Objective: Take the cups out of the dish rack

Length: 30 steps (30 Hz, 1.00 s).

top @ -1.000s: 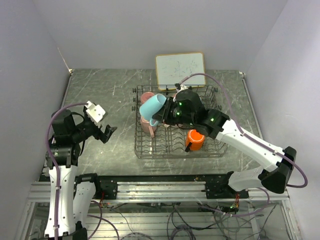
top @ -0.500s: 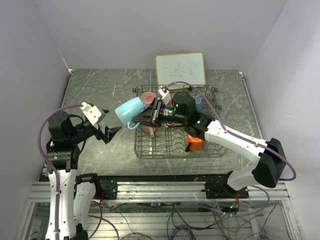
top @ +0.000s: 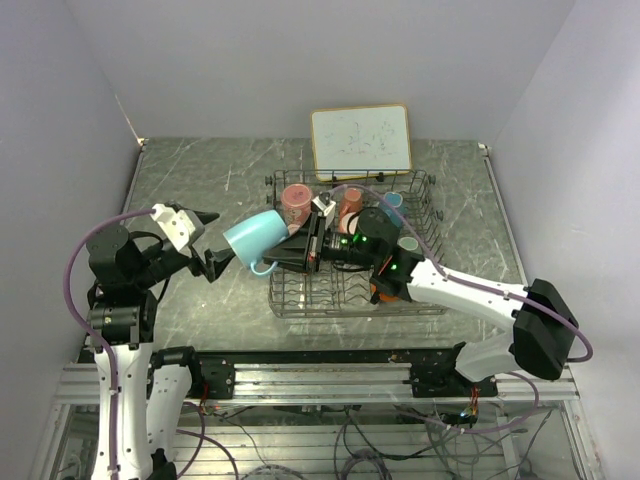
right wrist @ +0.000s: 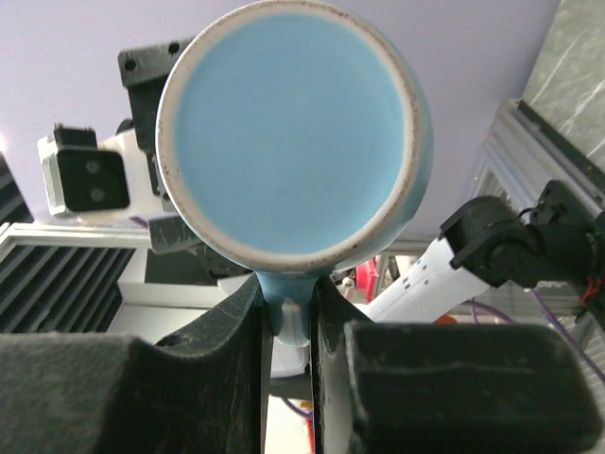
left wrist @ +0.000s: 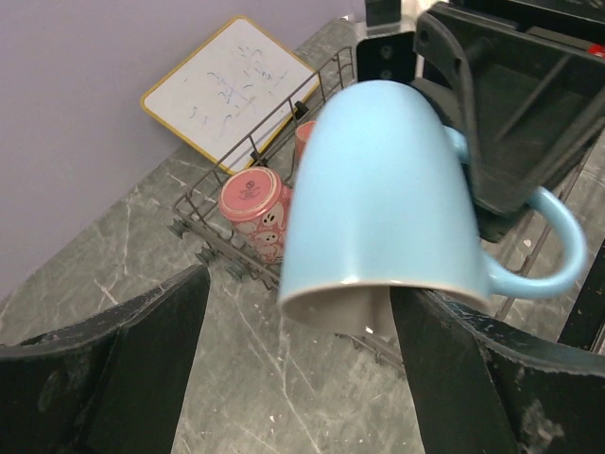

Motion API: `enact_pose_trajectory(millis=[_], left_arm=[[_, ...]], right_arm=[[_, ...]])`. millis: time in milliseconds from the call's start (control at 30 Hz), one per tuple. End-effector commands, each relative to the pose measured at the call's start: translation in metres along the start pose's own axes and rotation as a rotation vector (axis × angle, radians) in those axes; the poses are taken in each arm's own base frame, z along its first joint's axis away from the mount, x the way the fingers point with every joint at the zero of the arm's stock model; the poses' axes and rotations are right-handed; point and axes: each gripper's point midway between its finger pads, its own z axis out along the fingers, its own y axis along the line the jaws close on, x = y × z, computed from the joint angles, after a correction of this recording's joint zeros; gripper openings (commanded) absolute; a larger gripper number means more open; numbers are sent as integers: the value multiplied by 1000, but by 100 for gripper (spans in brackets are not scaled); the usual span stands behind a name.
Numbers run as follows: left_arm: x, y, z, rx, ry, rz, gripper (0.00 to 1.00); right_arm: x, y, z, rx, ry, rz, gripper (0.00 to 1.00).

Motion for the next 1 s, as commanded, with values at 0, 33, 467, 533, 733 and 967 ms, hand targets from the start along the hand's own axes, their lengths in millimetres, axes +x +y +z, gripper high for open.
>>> enact_pose_trajectory(millis=[0, 33, 467, 533, 733, 967], left_arm=[[-26, 0, 0, 17, -62, 52, 86], [-27, -1, 0, 22, -67, 50, 85], [-38, -26, -1, 187, -67, -31, 38], [-32, -24, 0, 195, -28, -49, 17], [-14, 6, 4, 38, 67, -118, 7], [22, 85, 4, -309, 250, -211, 7]], right_arm=[[20, 69, -17, -236, 16, -68, 0], [22, 73, -18, -247, 15, -70, 0], [27, 85, -8, -332, 2, -24, 0], [23, 80, -8, -309, -14, -24, 2], [-3, 50, -9, -150, -80, -58, 73], [-75, 4, -65, 262, -338, -198, 100]])
